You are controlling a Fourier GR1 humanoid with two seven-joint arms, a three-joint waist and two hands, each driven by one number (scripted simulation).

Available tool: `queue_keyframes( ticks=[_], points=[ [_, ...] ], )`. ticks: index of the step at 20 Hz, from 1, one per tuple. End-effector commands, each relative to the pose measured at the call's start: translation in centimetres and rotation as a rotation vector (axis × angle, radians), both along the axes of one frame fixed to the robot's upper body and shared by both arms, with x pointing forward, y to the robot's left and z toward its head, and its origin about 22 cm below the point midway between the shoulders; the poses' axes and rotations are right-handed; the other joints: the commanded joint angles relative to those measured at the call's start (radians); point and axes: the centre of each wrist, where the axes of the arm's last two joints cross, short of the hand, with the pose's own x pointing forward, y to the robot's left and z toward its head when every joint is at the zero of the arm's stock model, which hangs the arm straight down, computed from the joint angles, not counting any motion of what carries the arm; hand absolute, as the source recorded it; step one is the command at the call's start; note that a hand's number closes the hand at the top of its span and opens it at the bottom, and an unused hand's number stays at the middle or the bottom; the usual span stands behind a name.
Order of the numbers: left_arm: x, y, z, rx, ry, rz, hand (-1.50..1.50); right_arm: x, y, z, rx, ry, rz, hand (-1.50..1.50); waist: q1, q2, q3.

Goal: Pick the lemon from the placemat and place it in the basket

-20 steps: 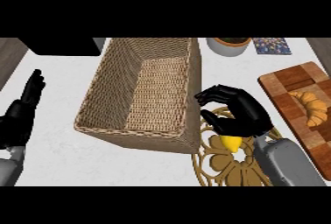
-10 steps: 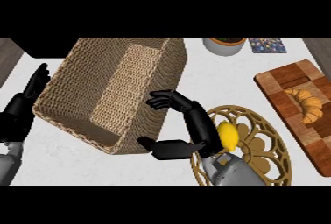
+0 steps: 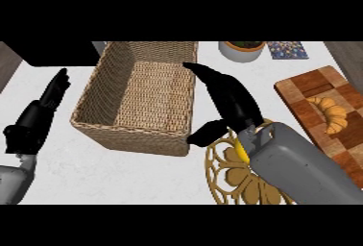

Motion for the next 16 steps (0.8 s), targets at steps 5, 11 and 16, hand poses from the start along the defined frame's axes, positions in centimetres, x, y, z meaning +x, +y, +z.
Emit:
queue_keyframes(
  ticks=[5,11,16],
  points=[
    [0.2,-1.0,0.6,-0.012,-0.024,-0.04,0.0,0.9,0.6,6.8,-0.598,0.233,0.111,-1.5,0.022,0.009,0.004],
    [0.4,-1.6,0.8,-0.004,-0.036,-0.024,0.0,1.9,1.0,12.4,-0.692,0.389,0.173,-1.5,0.02,0.018,0.008],
    [-0.4,-1.6,-0.5,-0.014,-0.021,-0.045,0.0,3.9,-2.0,10.7,-0.738,0.498,0.147,-1.5,0.022,0.023,0.009]
  ],
)
